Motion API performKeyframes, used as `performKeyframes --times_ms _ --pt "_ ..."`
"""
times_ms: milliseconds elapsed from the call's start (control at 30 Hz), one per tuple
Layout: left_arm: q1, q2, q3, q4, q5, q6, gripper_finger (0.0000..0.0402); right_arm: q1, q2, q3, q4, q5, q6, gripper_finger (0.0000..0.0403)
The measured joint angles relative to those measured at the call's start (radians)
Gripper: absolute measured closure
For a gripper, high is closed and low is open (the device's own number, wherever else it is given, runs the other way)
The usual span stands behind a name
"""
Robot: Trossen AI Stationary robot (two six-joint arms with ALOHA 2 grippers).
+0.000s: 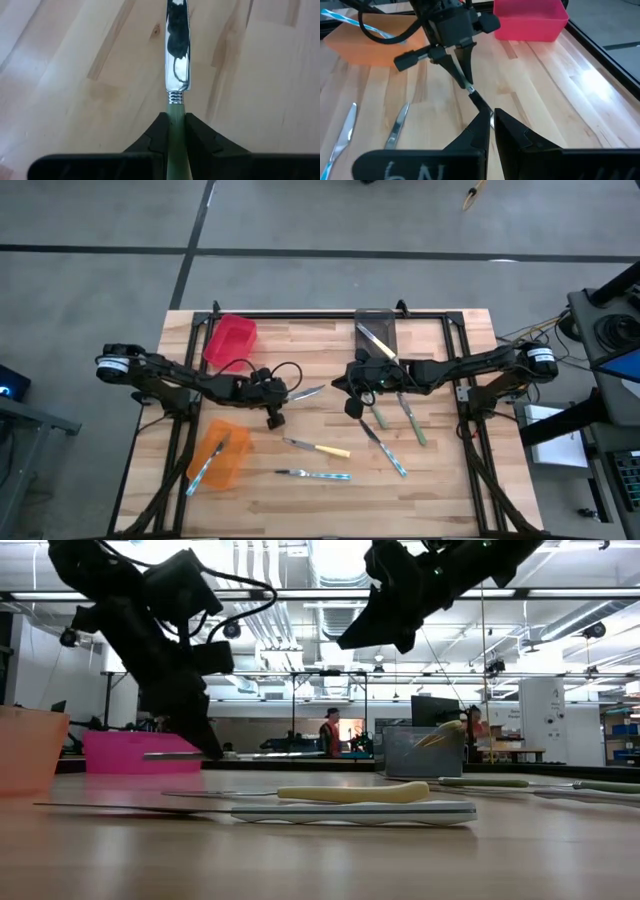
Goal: Sort silverware by color (type)
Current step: Put the left green knife into the red bin
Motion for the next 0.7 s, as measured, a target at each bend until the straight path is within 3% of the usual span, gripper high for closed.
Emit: performKeyframes --times_ms 433,700 --pt "0.041 -0.044 0.141 -0.279 0.008 0.000 0.0378 0.000 -0.018 0.000 -0.003 0.000 -0.024 0.0385" --pt "0.117 -0.193 0.213 -0.556 -0.032 0.010 0.0379 0.000 -0.018 0.000 -0.007 -0.004 -0.035 0.0385"
